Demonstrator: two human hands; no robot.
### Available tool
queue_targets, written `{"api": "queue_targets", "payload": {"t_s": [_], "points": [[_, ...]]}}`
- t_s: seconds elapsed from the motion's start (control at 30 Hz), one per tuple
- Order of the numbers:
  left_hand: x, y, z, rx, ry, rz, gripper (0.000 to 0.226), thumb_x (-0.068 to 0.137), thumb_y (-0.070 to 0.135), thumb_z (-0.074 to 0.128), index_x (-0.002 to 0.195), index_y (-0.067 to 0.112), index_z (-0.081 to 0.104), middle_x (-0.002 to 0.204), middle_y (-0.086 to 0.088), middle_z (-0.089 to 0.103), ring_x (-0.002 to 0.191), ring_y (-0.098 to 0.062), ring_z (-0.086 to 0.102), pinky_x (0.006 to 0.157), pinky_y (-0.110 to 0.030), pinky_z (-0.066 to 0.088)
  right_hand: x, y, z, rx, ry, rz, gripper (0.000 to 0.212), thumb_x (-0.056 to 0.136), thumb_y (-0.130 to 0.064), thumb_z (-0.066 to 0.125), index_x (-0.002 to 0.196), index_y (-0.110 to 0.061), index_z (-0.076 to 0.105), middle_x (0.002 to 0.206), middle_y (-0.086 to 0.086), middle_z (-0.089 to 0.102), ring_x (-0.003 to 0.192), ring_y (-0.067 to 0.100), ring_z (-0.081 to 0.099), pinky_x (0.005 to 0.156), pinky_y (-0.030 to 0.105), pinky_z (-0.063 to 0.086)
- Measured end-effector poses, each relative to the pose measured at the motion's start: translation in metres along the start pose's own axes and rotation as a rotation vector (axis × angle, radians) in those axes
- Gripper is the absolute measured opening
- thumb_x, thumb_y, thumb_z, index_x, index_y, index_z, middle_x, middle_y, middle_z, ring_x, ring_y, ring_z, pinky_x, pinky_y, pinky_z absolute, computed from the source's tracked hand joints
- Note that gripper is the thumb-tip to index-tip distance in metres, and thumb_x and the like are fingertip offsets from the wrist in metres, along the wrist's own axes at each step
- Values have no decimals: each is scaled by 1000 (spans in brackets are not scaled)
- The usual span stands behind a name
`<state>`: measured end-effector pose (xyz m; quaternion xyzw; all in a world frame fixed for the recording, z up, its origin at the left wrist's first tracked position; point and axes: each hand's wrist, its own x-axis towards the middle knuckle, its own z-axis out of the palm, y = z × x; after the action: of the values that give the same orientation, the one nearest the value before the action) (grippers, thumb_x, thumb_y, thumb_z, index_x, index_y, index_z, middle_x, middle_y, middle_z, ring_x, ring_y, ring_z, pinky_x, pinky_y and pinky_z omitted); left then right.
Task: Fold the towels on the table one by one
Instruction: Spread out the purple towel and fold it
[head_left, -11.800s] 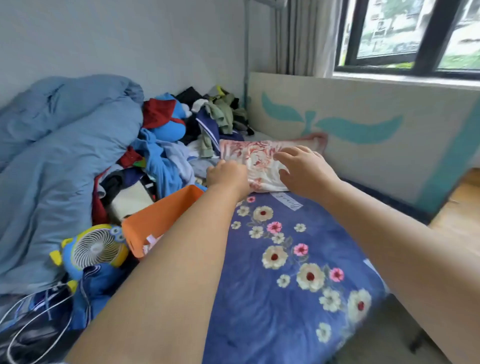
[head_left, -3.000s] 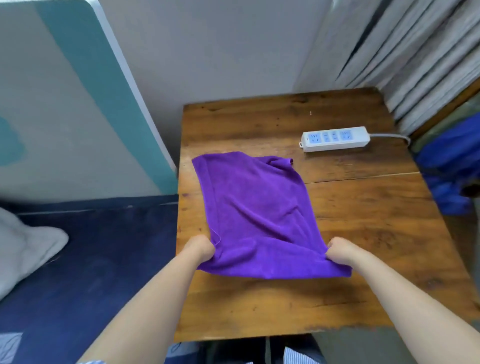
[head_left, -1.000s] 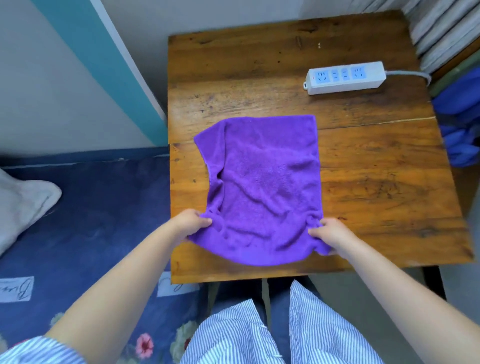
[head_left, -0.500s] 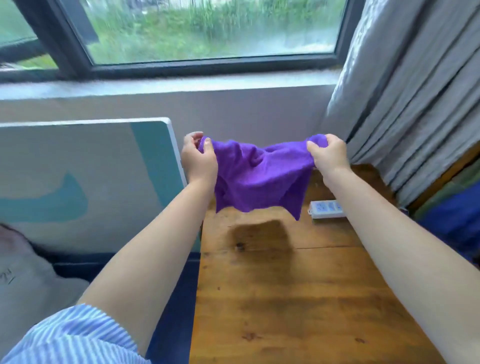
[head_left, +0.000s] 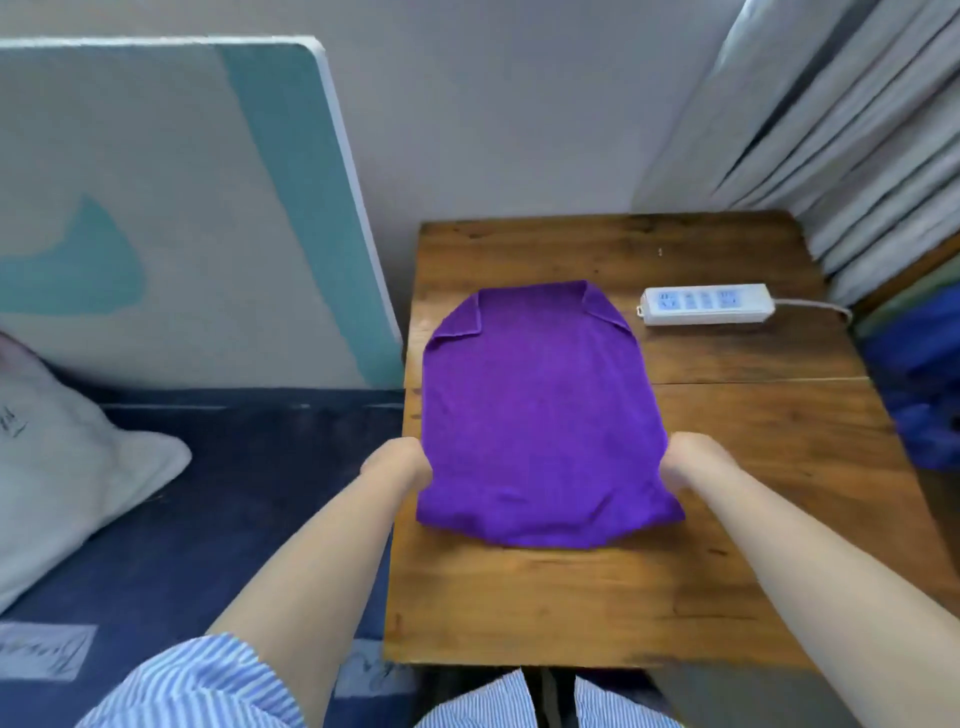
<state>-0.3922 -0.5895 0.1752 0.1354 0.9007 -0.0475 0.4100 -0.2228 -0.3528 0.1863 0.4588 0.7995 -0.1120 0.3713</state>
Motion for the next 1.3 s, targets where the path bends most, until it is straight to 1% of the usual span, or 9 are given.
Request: {"api": "queue_targets", "payload": {"t_s": [0.17, 0.33, 0.5, 0.63, 0.77, 0.9, 1.0, 1.2, 1.3], "points": [[8, 10, 24, 29, 82, 31, 28, 88, 11, 42, 113, 9, 54, 122, -8, 56, 111, -27, 54, 85, -32, 48, 6, -11, 27, 24, 170, -81, 36, 86, -17, 48, 121, -9, 48, 127, 12, 49, 120, 31, 46, 93, 36, 44], [24, 24, 39, 49, 239, 140, 38, 91, 35, 51, 118, 8, 48, 121, -10, 52, 114, -28, 50, 83, -36, 46, 23, -29, 49, -12, 242, -296, 50, 83, -38, 60, 123, -12, 43, 125, 10, 45, 120, 29, 41, 92, 39, 43], [43, 27, 70, 47, 283, 182, 27, 94, 25, 48, 111, 4, 47, 118, -14, 53, 109, -32, 53, 81, -38, 45, 39, -35, 78, -6, 389, -353, 19, 90, -14, 47, 105, -3, 49, 111, 15, 53, 108, 33, 49, 84, 40, 42], [47, 25, 80, 55, 292, 269, 16, 94, 11, 37, 100, 3, 49, 109, -16, 58, 99, -35, 56, 70, -36, 39, 45, -31, 79, 24, 364, -426, 15, 87, -4, 43, 98, 0, 51, 107, 18, 57, 104, 34, 52, 81, 39, 40], [41, 14, 71, 272, 130, 356, 18, 88, 11, 42, 96, 3, 56, 109, -15, 60, 101, -34, 57, 70, -34, 42, 34, -18, 71, -138, 101, -555, 21, 83, -6, 43, 99, -3, 57, 110, 18, 60, 106, 31, 55, 81, 33, 44], [22, 2, 79, 654, -350, 468, 19, 82, 9, 46, 68, 5, 57, 87, -15, 65, 77, -32, 53, 63, -32, 42, 9, -5, 77, -342, -360, -622, 28, 77, -2, 43, 95, -2, 64, 96, 18, 66, 90, 31, 61, 65, 26, 43], [21, 1, 87, 600, -386, 492, 27, 83, 9, 42, 95, -2, 64, 103, -19, 66, 79, -31, 51, 70, -36, 45, 3, -6, 74, -318, -616, -528, 20, 80, -8, 45, 87, -7, 65, 73, 10, 63, 59, 17, 56, 52, 22, 42], [37, 44, 60, -31, 177, 467, 22, 87, 16, 45, 104, 8, 57, 110, -12, 60, 104, -29, 54, 79, -34, 44, 45, -26, 45, 258, 363, -447, 25, 87, -17, 52, 107, -5, 60, 106, 17, 61, 104, 32, 54, 83, 35, 43], [52, 71, 45, -142, 350, 448, 33, 89, 17, 48, 120, 10, 50, 121, -12, 51, 115, -29, 45, 89, -38, 42, 66, -35, 35, 284, 497, -303, 41, 87, -24, 55, 126, -11, 48, 126, 18, 46, 118, 34, 41, 92, 42, 40]]}}
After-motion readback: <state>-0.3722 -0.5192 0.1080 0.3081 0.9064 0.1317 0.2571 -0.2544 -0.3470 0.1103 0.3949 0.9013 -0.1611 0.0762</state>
